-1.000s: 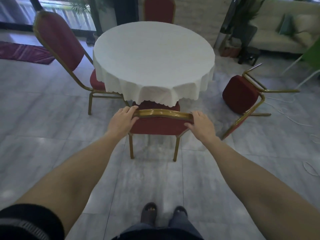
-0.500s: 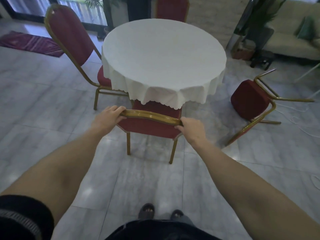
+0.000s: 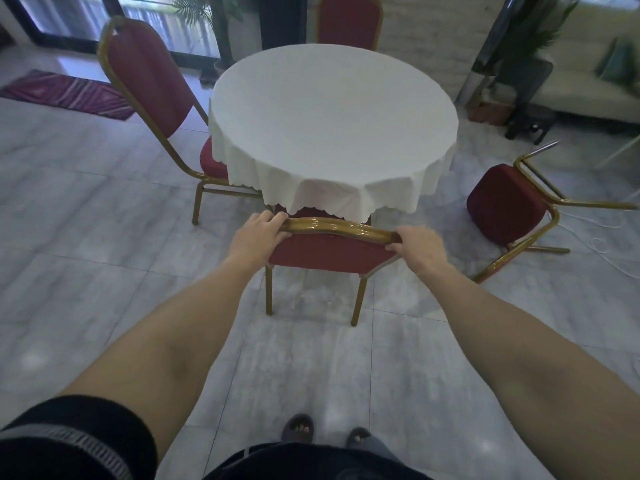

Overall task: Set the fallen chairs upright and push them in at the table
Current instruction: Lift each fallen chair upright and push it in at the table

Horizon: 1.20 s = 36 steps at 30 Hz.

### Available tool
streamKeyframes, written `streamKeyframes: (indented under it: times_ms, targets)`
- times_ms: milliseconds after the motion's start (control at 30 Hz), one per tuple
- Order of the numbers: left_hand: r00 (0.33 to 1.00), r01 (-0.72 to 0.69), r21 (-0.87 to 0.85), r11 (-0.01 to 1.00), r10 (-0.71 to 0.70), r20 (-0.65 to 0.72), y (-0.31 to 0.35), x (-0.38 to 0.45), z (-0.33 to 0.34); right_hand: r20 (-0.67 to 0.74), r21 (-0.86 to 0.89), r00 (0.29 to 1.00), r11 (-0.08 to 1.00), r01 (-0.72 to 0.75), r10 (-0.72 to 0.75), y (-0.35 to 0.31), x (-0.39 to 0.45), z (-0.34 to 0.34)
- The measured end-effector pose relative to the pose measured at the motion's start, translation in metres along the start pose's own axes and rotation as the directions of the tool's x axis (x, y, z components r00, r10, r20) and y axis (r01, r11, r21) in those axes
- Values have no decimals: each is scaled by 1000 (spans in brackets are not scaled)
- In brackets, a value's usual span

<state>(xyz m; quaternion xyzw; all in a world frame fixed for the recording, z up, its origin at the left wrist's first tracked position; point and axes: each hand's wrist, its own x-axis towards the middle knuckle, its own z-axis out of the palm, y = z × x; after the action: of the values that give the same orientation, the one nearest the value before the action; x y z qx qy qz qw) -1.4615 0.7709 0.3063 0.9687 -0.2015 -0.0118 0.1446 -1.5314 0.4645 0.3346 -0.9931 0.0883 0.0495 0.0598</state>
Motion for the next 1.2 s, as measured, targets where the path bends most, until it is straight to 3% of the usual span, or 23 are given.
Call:
streamKeyframes:
  times_ms: [667, 800, 933, 1200]
  targets:
    - [985, -117, 52, 992, 110, 130, -25, 3, -14, -83, 1, 996, 1000, -29, 29, -27, -11, 18]
    - [960, -239, 3, 971, 236, 148, 8, 17, -19, -97, 54, 994, 998, -37, 42, -18, -17, 23]
    - [920, -310, -72, 948, 318, 230, 56, 47, -27, -25, 72, 988, 986, -150, 153, 18, -21, 21]
    - [816, -489, 68, 870, 428, 388, 179, 106, -2, -39, 21, 931, 932, -363, 363, 149, -43, 0]
